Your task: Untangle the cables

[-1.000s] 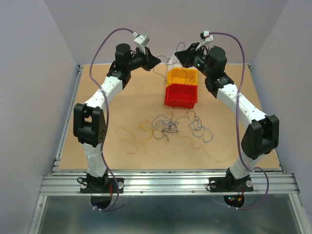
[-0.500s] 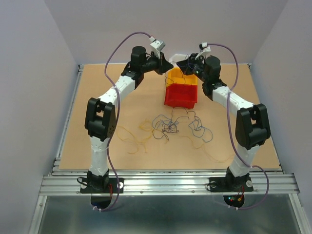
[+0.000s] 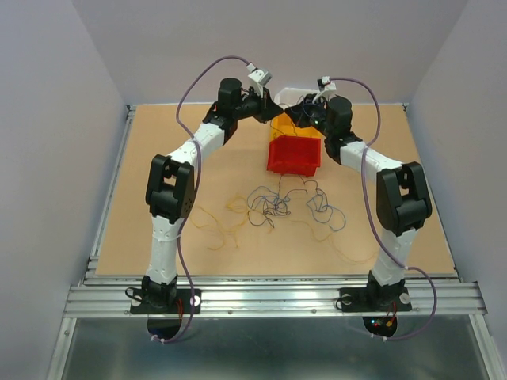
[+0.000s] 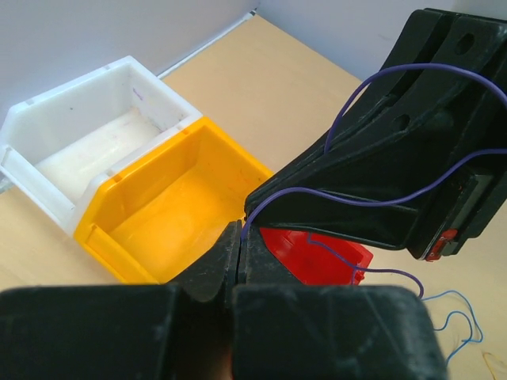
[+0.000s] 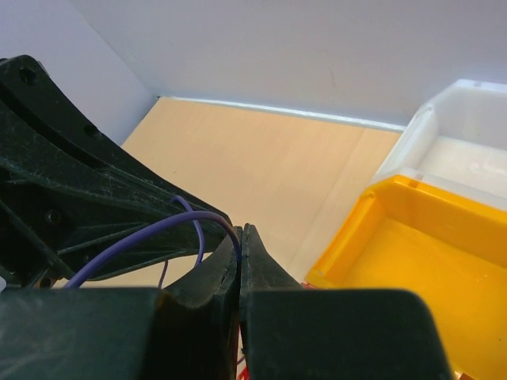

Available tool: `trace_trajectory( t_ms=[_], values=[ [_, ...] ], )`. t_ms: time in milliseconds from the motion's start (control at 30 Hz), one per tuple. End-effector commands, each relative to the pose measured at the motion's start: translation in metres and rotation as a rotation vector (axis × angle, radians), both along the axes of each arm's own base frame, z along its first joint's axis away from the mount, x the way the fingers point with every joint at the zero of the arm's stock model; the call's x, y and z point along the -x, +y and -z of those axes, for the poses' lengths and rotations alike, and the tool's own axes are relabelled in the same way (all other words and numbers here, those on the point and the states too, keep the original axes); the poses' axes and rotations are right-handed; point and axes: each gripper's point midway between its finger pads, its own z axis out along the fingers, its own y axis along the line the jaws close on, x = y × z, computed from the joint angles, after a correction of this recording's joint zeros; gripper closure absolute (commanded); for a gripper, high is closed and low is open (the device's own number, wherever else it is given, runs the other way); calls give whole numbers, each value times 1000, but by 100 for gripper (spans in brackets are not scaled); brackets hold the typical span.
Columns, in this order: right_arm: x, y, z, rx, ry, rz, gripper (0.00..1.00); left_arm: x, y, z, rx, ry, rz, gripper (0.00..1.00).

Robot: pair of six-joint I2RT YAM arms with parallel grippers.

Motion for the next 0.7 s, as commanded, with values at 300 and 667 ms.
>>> trace_trajectory(
  t_ms=[300,667],
  values=[
    [-23,-21,24,124,-249,87,100,7,-2,46,-60,-1,19,100],
    [0,-27,60,212,-252,62,95,26,3,73,-100,26,35,100]
  ],
)
